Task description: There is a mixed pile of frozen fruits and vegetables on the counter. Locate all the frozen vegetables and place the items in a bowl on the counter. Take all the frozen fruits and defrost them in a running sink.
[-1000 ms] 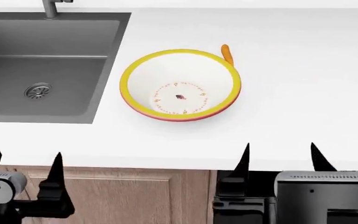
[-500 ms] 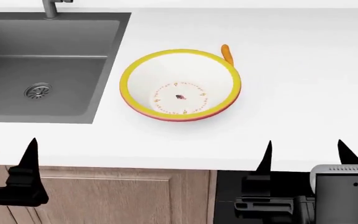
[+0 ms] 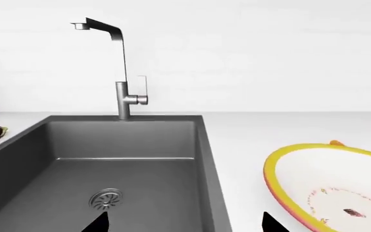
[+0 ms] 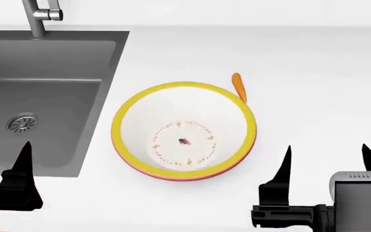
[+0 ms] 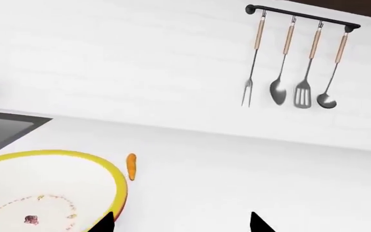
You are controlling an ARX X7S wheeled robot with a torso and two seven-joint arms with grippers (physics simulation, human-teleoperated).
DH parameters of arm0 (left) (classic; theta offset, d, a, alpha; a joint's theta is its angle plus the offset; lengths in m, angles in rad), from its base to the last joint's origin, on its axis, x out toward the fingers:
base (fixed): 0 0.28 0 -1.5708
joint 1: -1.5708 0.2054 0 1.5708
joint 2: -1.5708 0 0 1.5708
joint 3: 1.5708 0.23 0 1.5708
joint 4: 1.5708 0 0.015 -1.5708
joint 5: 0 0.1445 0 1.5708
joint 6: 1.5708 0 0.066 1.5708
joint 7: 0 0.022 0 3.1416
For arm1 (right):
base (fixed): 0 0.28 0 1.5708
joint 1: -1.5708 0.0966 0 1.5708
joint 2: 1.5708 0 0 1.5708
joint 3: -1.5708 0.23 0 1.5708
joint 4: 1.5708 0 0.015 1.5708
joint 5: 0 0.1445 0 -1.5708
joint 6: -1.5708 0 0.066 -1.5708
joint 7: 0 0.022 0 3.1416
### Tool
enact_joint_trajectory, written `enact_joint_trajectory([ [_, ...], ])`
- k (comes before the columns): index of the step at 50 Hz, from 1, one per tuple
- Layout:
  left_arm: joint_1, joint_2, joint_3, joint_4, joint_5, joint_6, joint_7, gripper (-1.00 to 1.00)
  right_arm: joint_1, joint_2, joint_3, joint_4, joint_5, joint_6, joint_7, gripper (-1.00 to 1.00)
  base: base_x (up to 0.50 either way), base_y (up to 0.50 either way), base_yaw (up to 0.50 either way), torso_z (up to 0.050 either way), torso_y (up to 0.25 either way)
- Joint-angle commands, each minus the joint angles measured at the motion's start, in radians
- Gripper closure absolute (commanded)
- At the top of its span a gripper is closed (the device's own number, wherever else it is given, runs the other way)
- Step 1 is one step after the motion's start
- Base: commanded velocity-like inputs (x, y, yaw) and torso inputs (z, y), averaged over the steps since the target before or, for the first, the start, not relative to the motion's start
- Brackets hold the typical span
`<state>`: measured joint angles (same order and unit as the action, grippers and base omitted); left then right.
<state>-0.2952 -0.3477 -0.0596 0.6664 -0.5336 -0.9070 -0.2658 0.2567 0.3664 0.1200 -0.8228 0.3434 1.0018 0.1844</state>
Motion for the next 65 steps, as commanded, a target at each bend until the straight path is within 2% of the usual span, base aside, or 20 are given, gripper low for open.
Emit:
enact_joint_trajectory([
  [1, 0.005, -0.007, -0.002, -0.007, -0.004, 0.004, -0.001, -1.0, -0.002, 0.01, -0.004, -0.005, -0.001, 0.0, 0.005, -1.0, 0.49, 0.0, 0.0, 0.0, 0.0],
  [30, 0.01, -0.018, 0.019, -0.017, 0.004, 0.026, -0.006, -1.0, -0.002, 0.029, -0.026, 0.001, 0.003, 0.017, 0.015, -1.0, 0.5, 0.0, 0.0, 0.0, 0.001],
  [34, 0.02, -0.02, 0.025, -0.019, 0.007, 0.034, -0.003, -1.0, 0.004, 0.035, -0.027, 0.004, -0.003, 0.03, 0.026, -1.0, 0.1, 0.0, 0.0, 0.0, 0.003],
  [38, 0.012, -0.022, 0.021, -0.017, -0.002, 0.024, -0.004, -1.0, 0.056, 0.031, -0.013, 0.001, 0.019, 0.083, 0.03, -1.0, 0.0, 0.0, 0.0, 0.0, 0.0],
  [41, 0.009, -0.023, 0.017, -0.022, -0.007, 0.027, -0.002, -1.0, 0.206, 0.055, 0.005, 0.02, 0.074, 0.211, 0.003, -1.0, 0.0, 0.0, 0.0, 0.0, 0.0],
  [44, 0.009, -0.028, -0.005, -0.01, -0.019, 0.018, -0.007, -1.0, 0.38, 0.085, -0.001, 0.119, 0.118, 0.31, -0.042, -1.0, 0.0, 0.0, 0.0, 0.0, 0.0],
  [51, 0.013, -0.033, 0.001, -0.009, -0.02, 0.02, -0.005, -1.0, 0.59, 0.076, -0.131, 0.414, 0.167, 0.375, -0.153, -1.0, 0.0, 0.0, 0.0, 0.0, 0.0],
  [54, 0.009, -0.037, -0.014, -0.007, -0.031, 0.014, -0.006, -1.0, 0.677, 0.063, -0.158, 0.539, 0.166, 0.368, -0.183, -1.0, 0.0, 0.0, 0.0, 0.0, 0.0],
  [61, 0.0, -0.039, -0.042, -0.002, -0.052, 0.004, -0.012, -1.0, 0.855, 0.023, -0.331, 0.946, 0.144, 0.327, -0.316, -1.0, 0.0, 0.0, 0.0, 0.0, 0.0],
  [65, 0.002, -0.038, -0.034, -0.016, -0.045, 0.018, -0.007, -1.0, 0.922, 0.006, -0.42, 1.095, 0.117, 0.29, -0.371, -1.0, 0.0, 0.0, 0.0, 0.0, 0.0],
])
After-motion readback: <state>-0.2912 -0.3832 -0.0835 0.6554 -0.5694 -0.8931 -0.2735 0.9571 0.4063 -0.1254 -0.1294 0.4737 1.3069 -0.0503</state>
